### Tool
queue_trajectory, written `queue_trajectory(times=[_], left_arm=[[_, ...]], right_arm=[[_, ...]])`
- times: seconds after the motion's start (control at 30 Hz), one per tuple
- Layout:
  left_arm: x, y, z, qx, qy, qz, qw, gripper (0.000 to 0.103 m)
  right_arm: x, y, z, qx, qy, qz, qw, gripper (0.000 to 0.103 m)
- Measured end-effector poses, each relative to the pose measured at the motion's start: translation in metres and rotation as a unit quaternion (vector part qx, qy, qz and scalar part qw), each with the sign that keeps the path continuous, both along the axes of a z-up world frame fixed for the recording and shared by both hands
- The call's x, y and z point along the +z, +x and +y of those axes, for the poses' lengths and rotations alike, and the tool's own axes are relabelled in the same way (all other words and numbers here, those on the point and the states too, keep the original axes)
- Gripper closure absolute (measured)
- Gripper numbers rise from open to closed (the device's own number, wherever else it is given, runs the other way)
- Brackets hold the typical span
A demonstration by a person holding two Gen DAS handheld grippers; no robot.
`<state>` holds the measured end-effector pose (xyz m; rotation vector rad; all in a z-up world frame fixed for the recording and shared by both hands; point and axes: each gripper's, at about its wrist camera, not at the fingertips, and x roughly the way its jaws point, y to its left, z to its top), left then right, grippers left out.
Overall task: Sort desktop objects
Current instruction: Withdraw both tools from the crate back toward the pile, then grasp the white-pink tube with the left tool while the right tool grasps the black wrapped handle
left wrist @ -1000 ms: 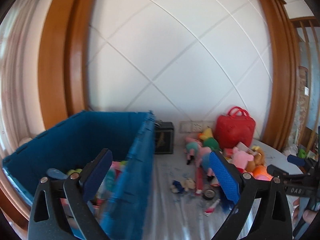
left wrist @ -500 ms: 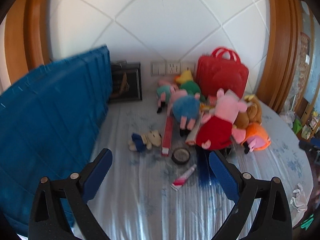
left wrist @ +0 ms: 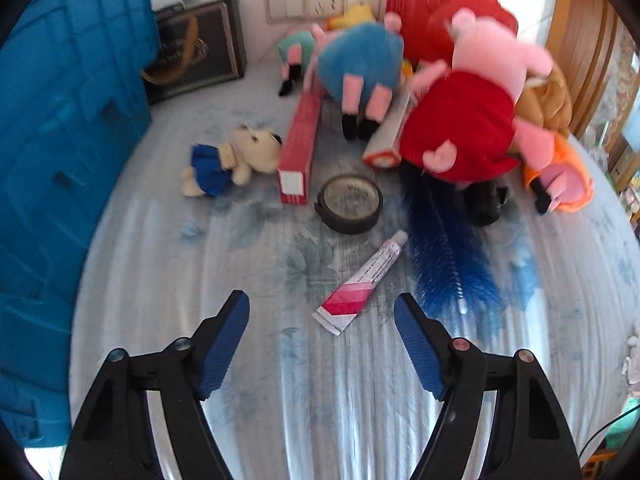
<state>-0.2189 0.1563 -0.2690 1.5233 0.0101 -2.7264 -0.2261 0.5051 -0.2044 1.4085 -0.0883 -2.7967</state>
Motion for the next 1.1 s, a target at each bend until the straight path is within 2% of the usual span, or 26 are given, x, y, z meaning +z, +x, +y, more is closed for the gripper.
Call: queue_trajectory(times=[0.17,0.2,0.23,0.27,0.3,0.37,0.57,0.6,0.63,0.73,0.87,0.93,0.97,1.0,1.07,1.1], left_arm=[[-0.024,-0.023,0.011,-0.024,-0.002,-0.026,0.9994,0.031],[-0.029,-0.027,0.013,-0.028,-0.004,-0.032,0.9991,0.039],[-0.036,-0.032,0.015,-0.033,-0.002,-0.044,0.9985,0.053],[-0.041,-0.035,0.016,-0.037,0.005,-0.054,0.9978,0.054],[-0.039,-0.037,0.015,-0.035,0.014,-0.039,0.9985,0.065],[-0.038,-0.043,0.015,-0.041,0.013,-0.036,0.9984,0.075],[-0.033,-0.056,0.006,-0.019,0.005,-0.024,0.9995,0.077],[-0.031,-0.056,0.004,-0.015,0.006,-0.02,0.9997,0.084],[-0.026,-0.055,0.001,-0.012,0.006,-0.012,0.9998,0.086],[-0.018,-0.05,-0.008,-0.006,0.009,-0.002,0.9999,0.087],[-0.025,-0.046,-0.013,-0.003,0.007,-0.019,0.9998,0.087],[-0.025,-0.044,-0.014,0.0,0.014,-0.014,0.9998,0.087],[-0.025,-0.044,-0.013,0.0,0.017,-0.015,0.9997,0.087],[-0.026,-0.046,-0.012,0.001,0.021,-0.017,0.9996,0.087],[-0.026,-0.048,-0.008,-0.003,0.022,-0.017,0.9996,0.087],[-0.027,-0.049,-0.005,-0.006,0.019,-0.016,0.9997,0.087]], right_arm=[[-0.022,-0.03,0.003,-0.002,0.0,-0.023,1.0,0.0],[-0.026,-0.035,0.004,-0.002,0.001,-0.027,1.0,0.0],[-0.03,-0.04,0.004,-0.004,0.002,-0.031,1.0,0.0],[-0.035,-0.046,0.004,-0.005,0.002,-0.036,0.999,0.0],[-0.039,-0.051,0.005,-0.006,0.002,-0.041,0.999,0.0],[-0.048,-0.063,0.005,-0.006,0.004,-0.051,0.999,0.0],[-0.063,-0.089,-0.009,0.008,0.005,-0.065,0.998,0.0],[-0.063,-0.09,-0.014,0.015,0.001,-0.064,0.998,0.0],[-0.064,-0.09,-0.02,0.025,-0.002,-0.063,0.998,0.0],[-0.066,-0.088,-0.037,0.045,-0.012,-0.065,0.997,0.0],[-0.068,-0.083,-0.066,0.087,-0.033,-0.078,0.993,0.0],[-0.069,-0.082,-0.08,0.098,-0.036,-0.086,0.991,0.0],[-0.07,-0.082,-0.089,0.107,-0.038,-0.087,0.99,0.009],[-0.07,-0.083,-0.097,0.117,-0.034,-0.088,0.989,0.028],[-0.073,-0.086,-0.115,0.13,-0.029,-0.095,0.987,0.038],[-0.075,-0.089,-0.124,0.137,-0.033,-0.102,0.985,0.038]])
